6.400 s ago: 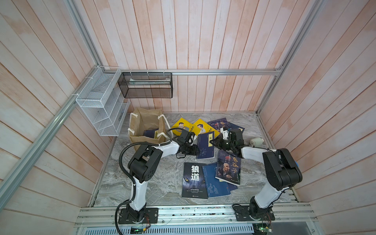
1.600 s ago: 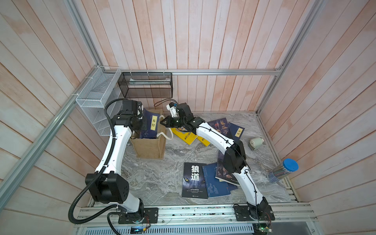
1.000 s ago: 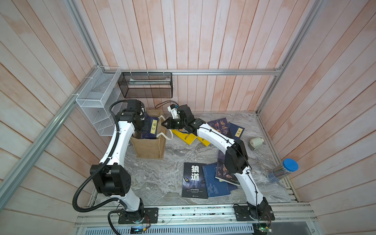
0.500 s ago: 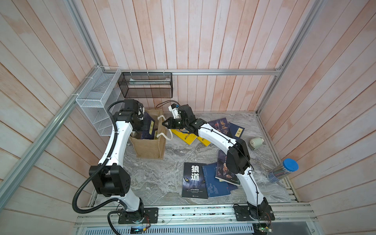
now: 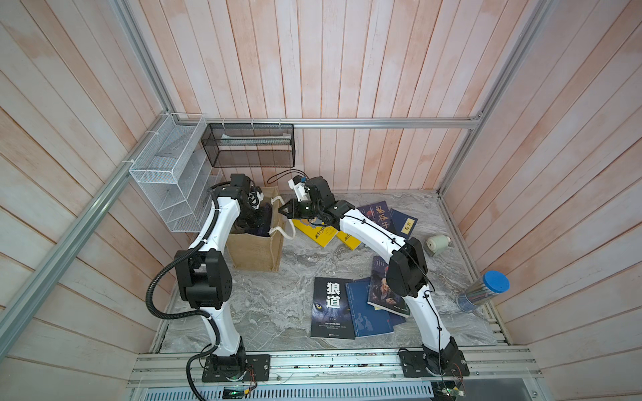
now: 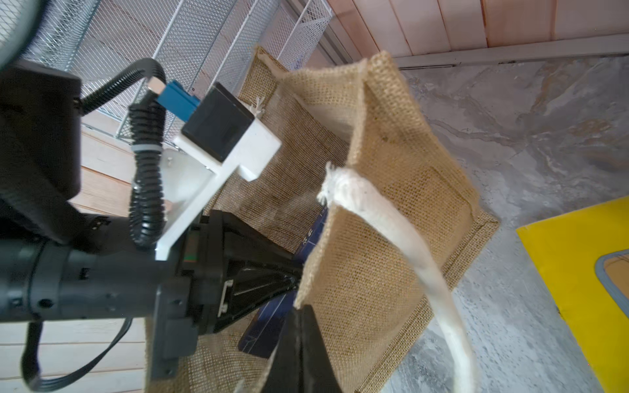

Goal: Put the books into the canvas bag
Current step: Place the book in the canvas bag, then pick up the book from the book.

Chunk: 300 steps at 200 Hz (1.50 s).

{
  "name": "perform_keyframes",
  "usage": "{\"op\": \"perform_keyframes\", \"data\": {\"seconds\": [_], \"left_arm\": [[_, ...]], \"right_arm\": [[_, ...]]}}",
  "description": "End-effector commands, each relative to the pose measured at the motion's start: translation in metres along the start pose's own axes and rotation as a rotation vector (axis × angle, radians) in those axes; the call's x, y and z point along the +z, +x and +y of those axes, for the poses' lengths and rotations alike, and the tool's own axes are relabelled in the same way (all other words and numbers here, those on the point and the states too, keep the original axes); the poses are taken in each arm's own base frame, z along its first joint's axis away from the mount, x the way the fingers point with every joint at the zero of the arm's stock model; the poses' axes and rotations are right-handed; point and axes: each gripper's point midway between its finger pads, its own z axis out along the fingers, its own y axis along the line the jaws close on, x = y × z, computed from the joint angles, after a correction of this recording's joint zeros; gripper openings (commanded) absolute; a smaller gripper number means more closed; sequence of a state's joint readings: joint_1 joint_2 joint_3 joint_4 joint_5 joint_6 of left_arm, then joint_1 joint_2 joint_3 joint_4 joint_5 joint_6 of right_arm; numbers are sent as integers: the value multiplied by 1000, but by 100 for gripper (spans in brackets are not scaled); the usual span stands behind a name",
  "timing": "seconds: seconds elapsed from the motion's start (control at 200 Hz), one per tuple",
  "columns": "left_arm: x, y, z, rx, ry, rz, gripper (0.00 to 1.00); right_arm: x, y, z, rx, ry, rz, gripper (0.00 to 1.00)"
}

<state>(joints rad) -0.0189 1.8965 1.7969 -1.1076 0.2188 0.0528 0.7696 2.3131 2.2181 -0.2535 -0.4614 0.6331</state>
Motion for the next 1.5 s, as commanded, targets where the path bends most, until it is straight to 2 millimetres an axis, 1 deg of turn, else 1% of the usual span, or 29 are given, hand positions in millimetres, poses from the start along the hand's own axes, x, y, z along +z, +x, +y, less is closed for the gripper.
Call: {"op": "perform_keyframes", "data": {"seconds": [0.0, 0.09, 0.18, 0.2, 0.23, 0.295, 0.35, 0.395, 0.435, 0.52, 0.575, 0.68, 0.745, 0.84, 0.965, 1.045, 1.14, 1.25, 1.365, 1.495], "left_arm": [[-14, -15, 22, 2, -108, -68, 0], [-10, -14, 31, -23, -115, -87, 4], [-8, -17, 38, -30, -122, -94, 5], [-7, -17, 40, -33, -130, -96, 8], [-8, -18, 43, -40, -140, -101, 15], [-10, -20, 45, -40, -150, -114, 21], [-14, -24, 45, -38, -155, -131, 29], [-21, -27, 45, -33, -166, -148, 34], [-28, -30, 46, -27, -183, -164, 37], [-48, -37, 53, -22, -244, -203, 40], [-62, -41, 52, -19, -259, -236, 41], [-84, -47, 42, -13, -242, -301, 43], [-92, -48, 33, -2, -219, -322, 43], [-101, -46, 15, 17, -177, -340, 43], [-110, -41, -17, 49, -118, -364, 43], [-115, -36, -43, 73, -64, -383, 44], [-120, -28, -80, 120, 2, -400, 44], [-123, -13, -120, 174, 62, -411, 44], [-121, 8, -163, 193, 142, -409, 44], [-107, 35, -208, 223, 225, -398, 44]], "right_arm": [[-13, -18, 14, -41, -1, -33, 0], [-14, -12, 12, -19, 7, -7, 0], [-15, -2, 13, -28, 10, 6, 0], [-16, -2, 13, -30, 12, 0, 0], [-17, -3, 13, -30, 10, -7, 0], [-19, -7, 14, -26, 17, -24, 0], [-21, -9, 16, -31, 17, -33, 0], [-23, -10, 18, -38, 18, -32, 1], [-25, -10, 19, -50, 22, -32, 2], [-29, -10, 17, -63, 42, -29, 4], [-31, -11, 17, -64, 49, -32, 6], [-37, -10, 20, -58, 48, -40, 8], [-42, -9, 20, -59, 57, -48, 10], [-53, -5, 14, -69, 99, -54, 14], [-72, 2, 2, -61, 162, -61, 19], [-86, 9, -8, -45, 197, -69, 21], [-100, 26, -25, -9, 240, -57, 25], [-120, 47, -49, 42, 302, -42, 29], [-150, 69, -77, 109, 378, -47, 35], [-191, 102, -124, 226, 470, -58, 39]]}}
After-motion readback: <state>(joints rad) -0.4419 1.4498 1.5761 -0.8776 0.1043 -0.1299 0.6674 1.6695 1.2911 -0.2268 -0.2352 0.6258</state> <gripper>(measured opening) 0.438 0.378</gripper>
